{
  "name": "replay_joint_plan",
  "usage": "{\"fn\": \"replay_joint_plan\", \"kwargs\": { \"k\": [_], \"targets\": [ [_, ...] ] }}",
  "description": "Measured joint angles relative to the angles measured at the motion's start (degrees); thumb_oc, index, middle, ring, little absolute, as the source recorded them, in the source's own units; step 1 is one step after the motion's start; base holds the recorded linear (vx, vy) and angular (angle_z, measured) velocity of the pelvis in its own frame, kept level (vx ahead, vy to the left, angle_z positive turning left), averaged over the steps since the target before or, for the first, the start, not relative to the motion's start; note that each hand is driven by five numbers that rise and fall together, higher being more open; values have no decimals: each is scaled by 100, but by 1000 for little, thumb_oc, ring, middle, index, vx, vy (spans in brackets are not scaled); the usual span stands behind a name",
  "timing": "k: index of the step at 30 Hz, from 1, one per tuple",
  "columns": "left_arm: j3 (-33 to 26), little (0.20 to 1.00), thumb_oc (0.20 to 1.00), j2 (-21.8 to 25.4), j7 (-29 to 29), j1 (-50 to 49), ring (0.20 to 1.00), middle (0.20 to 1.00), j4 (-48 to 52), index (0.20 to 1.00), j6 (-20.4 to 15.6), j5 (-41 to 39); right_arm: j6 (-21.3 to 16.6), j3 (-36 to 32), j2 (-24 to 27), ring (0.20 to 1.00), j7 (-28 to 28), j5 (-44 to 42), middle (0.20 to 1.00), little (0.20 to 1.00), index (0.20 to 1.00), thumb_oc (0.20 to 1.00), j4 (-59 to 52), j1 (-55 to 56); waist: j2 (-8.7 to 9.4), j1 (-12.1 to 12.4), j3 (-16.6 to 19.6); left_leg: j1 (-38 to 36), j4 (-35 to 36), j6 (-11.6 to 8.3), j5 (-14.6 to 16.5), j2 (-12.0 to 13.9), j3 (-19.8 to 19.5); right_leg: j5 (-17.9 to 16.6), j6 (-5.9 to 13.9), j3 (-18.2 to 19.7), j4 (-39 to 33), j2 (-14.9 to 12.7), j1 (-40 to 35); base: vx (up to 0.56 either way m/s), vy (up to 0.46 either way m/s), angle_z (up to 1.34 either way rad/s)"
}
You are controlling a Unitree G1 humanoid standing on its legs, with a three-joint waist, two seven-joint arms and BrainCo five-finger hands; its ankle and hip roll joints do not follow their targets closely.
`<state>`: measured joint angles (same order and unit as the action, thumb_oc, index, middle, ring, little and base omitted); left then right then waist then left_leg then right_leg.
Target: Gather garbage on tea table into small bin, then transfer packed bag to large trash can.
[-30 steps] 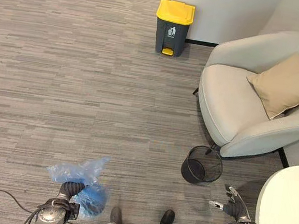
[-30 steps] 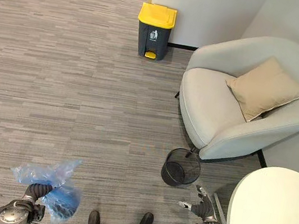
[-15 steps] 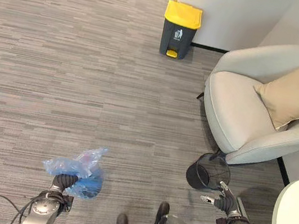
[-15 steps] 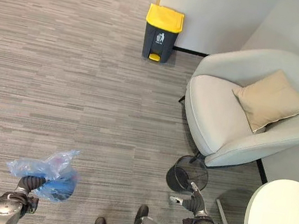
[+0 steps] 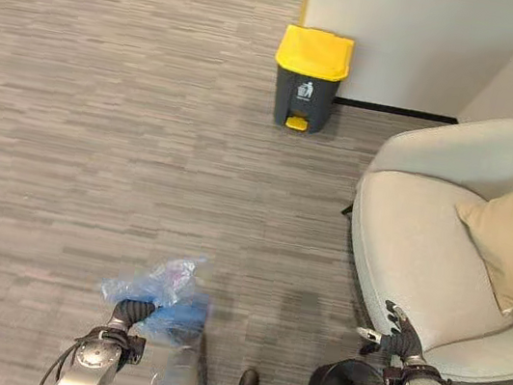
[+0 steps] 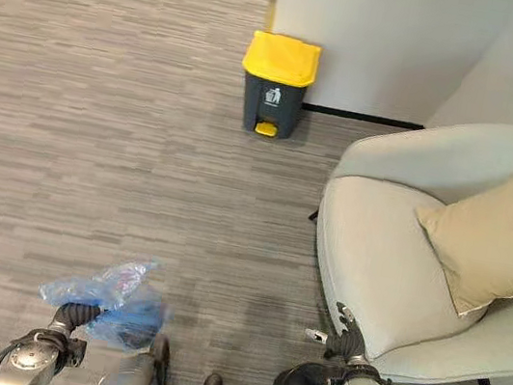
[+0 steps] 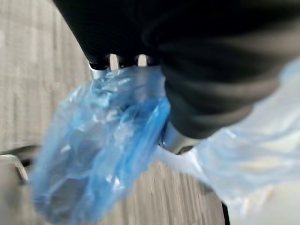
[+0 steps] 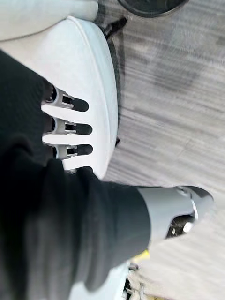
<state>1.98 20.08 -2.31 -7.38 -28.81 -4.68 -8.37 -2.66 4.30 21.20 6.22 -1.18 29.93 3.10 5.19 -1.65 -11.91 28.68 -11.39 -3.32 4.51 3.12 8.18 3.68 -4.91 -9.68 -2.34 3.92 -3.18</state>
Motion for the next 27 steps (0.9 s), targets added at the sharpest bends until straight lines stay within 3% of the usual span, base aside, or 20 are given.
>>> {"fn": "replay_joint_plan", "kwargs": {
  "k": [2, 3, 4, 5, 6, 7, 9, 11, 12, 13, 14, 15, 16, 17, 19, 20, 21, 24, 25, 27],
  "targets": [
    [12, 200, 200, -129, -1, -120, 200, 200, -20, 200, 13, 0, 16, 27, 23, 1000, 40, 1, 1000, 1000, 1000, 1000, 265, -23, -216, 149, -123, 150, 689, -5, -117, -118, 33, 222, 195, 186, -221, 124, -583, 431, 100, -76],
    [0, 200, 200, -114, -18, -174, 200, 200, -32, 200, 15, 1, 31, 140, 32, 1000, 70, 1, 1000, 1000, 1000, 1000, 329, 217, -225, 254, -37, 51, 525, 126, -196, -374, 124, 502, 40, 262, -212, 64, -1011, 777, 338, -57],
    [20, 200, 200, -85, -19, -118, 200, 200, -34, 200, 42, 2, 52, 199, -27, 1000, 70, 2, 1000, 1000, 1000, 1000, 325, 349, -154, 129, 88, -707, 876, 1058, -752, -726, 325, 1014, 655, 308, 351, -191, -1296, 849, 429, -55],
    [195, 200, 200, 220, -4, -185, 200, 200, 107, 200, 62, 12, 56, 19, -131, 1000, 44, 5, 1000, 1000, 1000, 1000, -44, 501, 58, 25, 66, -961, 220, 1435, -1073, -735, 548, 1062, 1060, 416, 731, -393, -1539, 906, 500, -35],
    [113, 200, 200, 363, 11, -329, 200, 200, 103, 200, 64, 55, 16, 5, -191, 1000, 50, 5, 1000, 1000, 1000, 1000, -199, 580, 221, 71, 133, -1061, -234, 1341, -549, -823, 679, 969, 1015, 480, 1104, -650, -1653, 443, 330, -86],
    [-246, 200, 200, 383, -57, -356, 200, 200, 51, 200, 61, 49, 39, 153, -155, 1000, 64, 6, 1000, 1000, 1000, 1000, -89, 427, 296, 108, 423, -1353, 35, 1325, -265, -898, 787, 859, 868, 398, 2897, -884, -696, 297, 246, -56],
    [-195, 200, 200, 458, -50, 32, 200, 200, 51, 200, 54, 49, 48, 255, -242, 1000, 38, 9, 1000, 1000, 1000, 1000, -121, 326, 276, 98, 416, -1548, 426, 1514, -423, -1050, 555, 1307, 1106, 366, 3370, -951, 111, 220, 165, -2],
    [-146, 200, 200, 394, -95, 300, 200, 200, -69, 200, 57, 48, 50, 348, -276, 1000, -12, 9, 1000, 1000, 1000, 1000, -247, 18, -94, 122, 164, -1973, 774, 1454, -398, -1057, 323, 1609, 1080, 295, 3811, -972, 1140, 264, 93, 17],
    [15, 200, 200, 291, -125, 297, 200, 200, -79, 200, 50, 47, 48, 389, -240, 1000, -18, 8, 1000, 1000, 1000, 1000, -334, -104, -432, 126, 15, -2369, 885, 1139, -245, -1016, 290, 1554, 958, 178, 3434, -920, 1780, 277, 52, 11],
    [28, 200, 200, 200, -130, 290, 200, 200, -97, 200, 28, 46, 39, 459, -181, 1000, -24, 8, 1000, 1000, 1000, 1000, -337, -130, -501, 135, -22, -2416, 759, 337, 171, -941, 286, 1305, 808, 151, 3054, -896, 2172, 381, 17, 23],
    [32, 200, 200, 233, -137, 249, 200, 200, -77, 200, -18, 45, 31, 499, -209, 1000, -30, 8, 1000, 1000, 1000, 1000, -341, -199, -353, 175, -86, -2252, 282, 410, 654, -936, 534, 868, 852, 152, 2563, -1168, 2419, 236, -31, 54],
    [67, 200, 200, 303, -120, 183, 200, 200, -34, 200, -17, 44, 28, 482, -186, 1000, -40, 10, 1000, 1000, 1000, 1000, -312, -93, -321, 77, -83, -2467, 452, 1492, 477, -1046, 474, 563, 1184, 193, 2505, -1351, 2748, 324, -58, 51],
    [-67, 200, 200, 245, -170, 55, 200, 200, -65, 200, 1, 39, 85, 581, -186, 1000, -67, 9, 1000, 1000, 1000, 1000, -279, -23, -176, 104, -53, -2745, 679, 1175, 441, -1146, 509, 364, 1125, 135, 2356, -1437, 3087, 172, -42, 51],
    [-77, 200, 200, 254, -182, -30, 200, 200, -83, 200, 15, 41, 61, 551, -173, 1000, -60, 9, 1000, 1000, 1000, 1000, -339, 35, -210, 53, -56, -2849, 754, 1188, 433, -1154, 462, 178, 1045, -82, 1963, -1394, 3140, 189, -55, 28],
    [-25, 200, 200, 227, -172, -128, 200, 200, -94, 200, 32, 42, 92, 425, -176, 1000, -62, 10, 1000, 1000, 1000, 1000, -264, 72, -306, 76, -114, -3277, 862, 1101, 481, -1135, 455, -506, 257, -626, 1328, -879, 3104, 322, -136, 33],
    [-24, 200, 200, 96, -168, -98, 200, 200, -115, 200, 32, 44, 69, 358, -101, 1000, -55, 10, 1000, 1000, 1000, 1000, -260, 64, -370, -77, -76, -3550, 779, 962, 543, -1157, 157, -628, 75, -923, 1192, -601, 2994, 481, -235, 64],
    [1, 200, 200, 4, -166, 62, 200, 200, -115, 200, 31, 45, 72, 282, -22, 1000, -54, 11, 1000, 1000, 1000, 1000, -192, 56, -426, -126, -97, -3704, 784, 848, 609, -1206, 30, -599, 94, -1002, 1185, -555, 3038, 420, -220, 101],
    [21, 200, 200, -177, -148, 24, 200, 200, -157, 200, 68, 48, 81, 176, 67, 1000, -60, 8, 1000, 1000, 1000, 1000, 41, 82, -503, -45, -90, -4324, 348, 476, 668, -1371, -175, -1113, -667, -893, 1055, -555, 2457, 447, -300, 36],
    [27, 200, 200, -207, -134, -78, 200, 200, -153, 200, 66, 47, 92, 191, 54, 1000, -66, 7, 1000, 1000, 1000, 1000, 112, 43, -530, -5, -77, -4196, -263, 154, 709, -1312, -206, -1108, -668, -755, 1099, -584, 2247, 188, -162, 5],
    [-1, 200, 200, -105, -95, -256, 200, 200, -27, 200, 23, 46, 71, 176, 63, 1000, -69, 5, 1000, 1000, 1000, 1000, -133, 205, -464, 69, 40, -3860, -568, -14, 1074, -838, -102, -1003, -564, -754, 658, -526, 1702, 231, -207, 10]
  ]
}}
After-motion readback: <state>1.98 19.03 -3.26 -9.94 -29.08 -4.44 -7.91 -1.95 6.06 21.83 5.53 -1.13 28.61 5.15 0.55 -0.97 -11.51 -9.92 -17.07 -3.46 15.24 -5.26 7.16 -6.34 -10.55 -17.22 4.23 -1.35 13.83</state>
